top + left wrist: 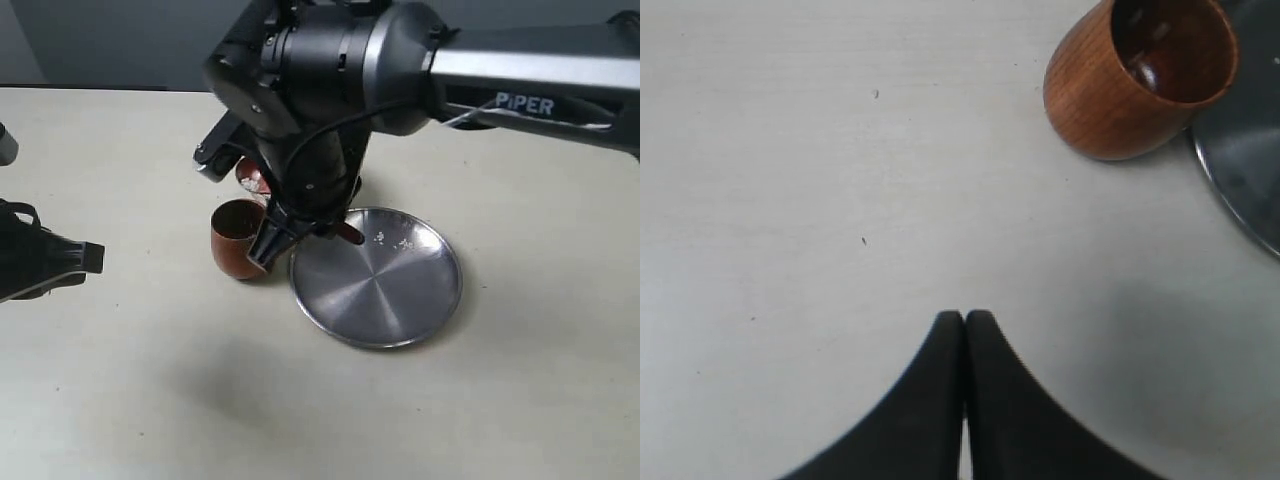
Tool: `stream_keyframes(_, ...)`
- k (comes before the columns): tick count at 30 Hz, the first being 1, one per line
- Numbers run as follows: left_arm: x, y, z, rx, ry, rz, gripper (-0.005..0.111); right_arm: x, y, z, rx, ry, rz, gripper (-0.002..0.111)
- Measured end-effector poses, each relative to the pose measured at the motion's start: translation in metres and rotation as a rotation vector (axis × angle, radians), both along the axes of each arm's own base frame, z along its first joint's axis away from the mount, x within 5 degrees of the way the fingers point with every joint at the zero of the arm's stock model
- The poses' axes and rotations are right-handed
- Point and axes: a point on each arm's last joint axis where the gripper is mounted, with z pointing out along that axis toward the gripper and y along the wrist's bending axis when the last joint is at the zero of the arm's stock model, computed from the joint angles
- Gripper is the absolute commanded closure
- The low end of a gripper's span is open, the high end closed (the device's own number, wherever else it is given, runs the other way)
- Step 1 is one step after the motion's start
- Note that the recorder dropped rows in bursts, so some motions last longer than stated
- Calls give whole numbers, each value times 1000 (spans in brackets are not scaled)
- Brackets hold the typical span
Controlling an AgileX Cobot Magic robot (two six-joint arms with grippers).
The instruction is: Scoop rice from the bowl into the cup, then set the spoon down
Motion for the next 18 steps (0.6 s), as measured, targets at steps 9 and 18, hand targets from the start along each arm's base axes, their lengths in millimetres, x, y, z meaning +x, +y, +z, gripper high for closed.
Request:
stream_keyframes(9,0,0,0,0,0,0,106,-11,18,-17,-84,-47,77,109)
stream_keyframes(18,0,0,0,0,0,0,106,-7,19,-19,-138,-124,90,109)
